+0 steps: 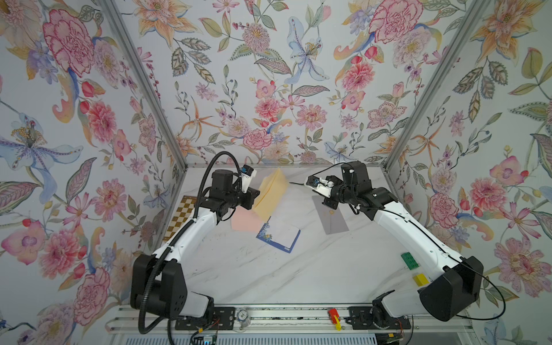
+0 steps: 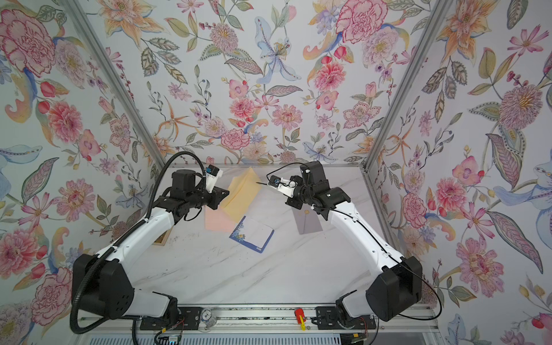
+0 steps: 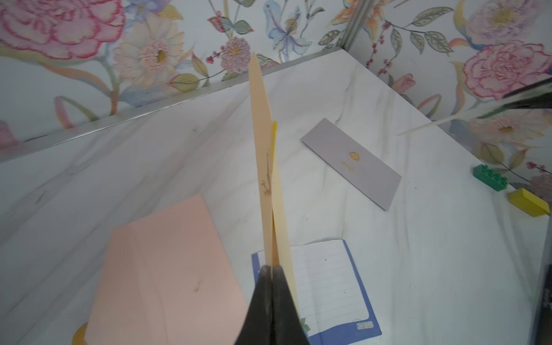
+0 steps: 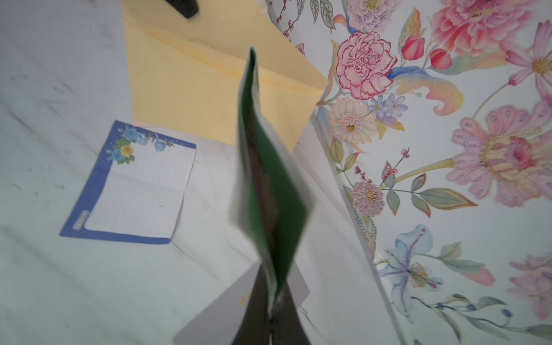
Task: Fold the letter paper in half and place it into the envelope
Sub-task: Pick up the envelope from the envelope, then place the letter paper in the envelope.
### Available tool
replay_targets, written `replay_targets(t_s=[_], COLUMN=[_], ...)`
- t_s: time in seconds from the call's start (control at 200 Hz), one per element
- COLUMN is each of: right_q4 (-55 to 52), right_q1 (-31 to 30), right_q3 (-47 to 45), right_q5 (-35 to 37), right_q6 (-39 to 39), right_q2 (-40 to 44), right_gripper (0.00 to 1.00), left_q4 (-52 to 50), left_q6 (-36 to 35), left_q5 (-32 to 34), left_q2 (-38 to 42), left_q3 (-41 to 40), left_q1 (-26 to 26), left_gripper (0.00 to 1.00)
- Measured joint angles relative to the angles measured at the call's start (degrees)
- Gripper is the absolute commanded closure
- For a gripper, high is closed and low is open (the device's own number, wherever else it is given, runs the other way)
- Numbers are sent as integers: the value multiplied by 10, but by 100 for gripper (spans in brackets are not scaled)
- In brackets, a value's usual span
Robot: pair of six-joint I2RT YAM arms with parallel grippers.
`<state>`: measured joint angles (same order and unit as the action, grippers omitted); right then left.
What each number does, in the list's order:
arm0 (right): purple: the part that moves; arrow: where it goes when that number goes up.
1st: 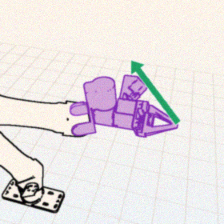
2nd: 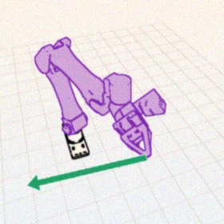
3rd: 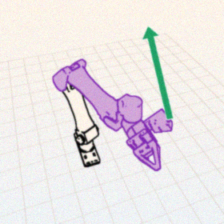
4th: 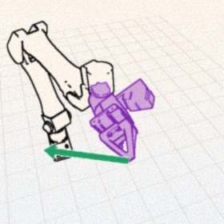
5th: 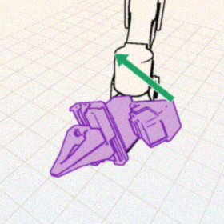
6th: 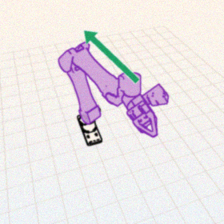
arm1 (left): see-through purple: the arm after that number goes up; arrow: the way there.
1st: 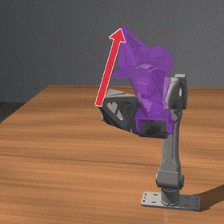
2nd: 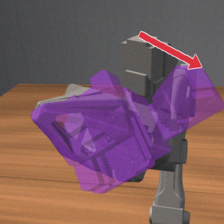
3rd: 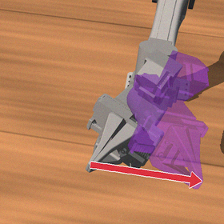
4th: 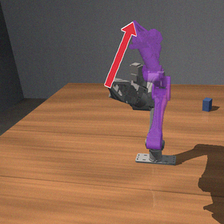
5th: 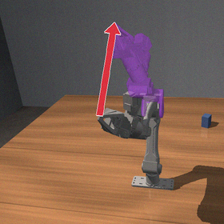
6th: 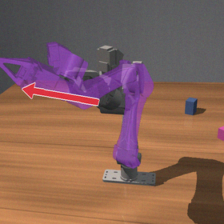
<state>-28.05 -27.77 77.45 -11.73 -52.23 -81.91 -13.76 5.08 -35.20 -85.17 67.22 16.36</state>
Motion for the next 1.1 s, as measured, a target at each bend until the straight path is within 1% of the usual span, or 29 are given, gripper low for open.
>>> replay_targets(t_s=[0.19, 0.29, 0.43, 0.581, 0.706, 0.956, 1.101], right_q4=[-14, -19, -20, -23, -24, -19, 4], right_q1=[-3, -6, -23, -34, -37, -38, -39], right_q3=[-21, -33, -53, -77, -86, -90, -106], right_q5=[89, 128, 179, 202, 212, 212, 210], right_q6=[-133, -182, -233, -256, -264, -266, -266], right_q2=[10, 20, 28, 27, 24, 5, -5], right_gripper=[100, 100, 100, 100, 100, 100, 100], left_q4=[-71, -114, -155, -177, -188, -192, -192], left_q6=[-58, -89, -125, -143, -150, -154, -154], left_q5=[-70, -90, -122, -149, -161, -182, -187], left_q2=[-112, -161, -205, -237, -250, -264, -274], left_q3=[82, 119, 151, 174, 184, 194, 195], left_q1=[40, 56, 71, 80, 81, 89, 97], left_gripper=[100, 100, 100, 100, 100, 100, 100])
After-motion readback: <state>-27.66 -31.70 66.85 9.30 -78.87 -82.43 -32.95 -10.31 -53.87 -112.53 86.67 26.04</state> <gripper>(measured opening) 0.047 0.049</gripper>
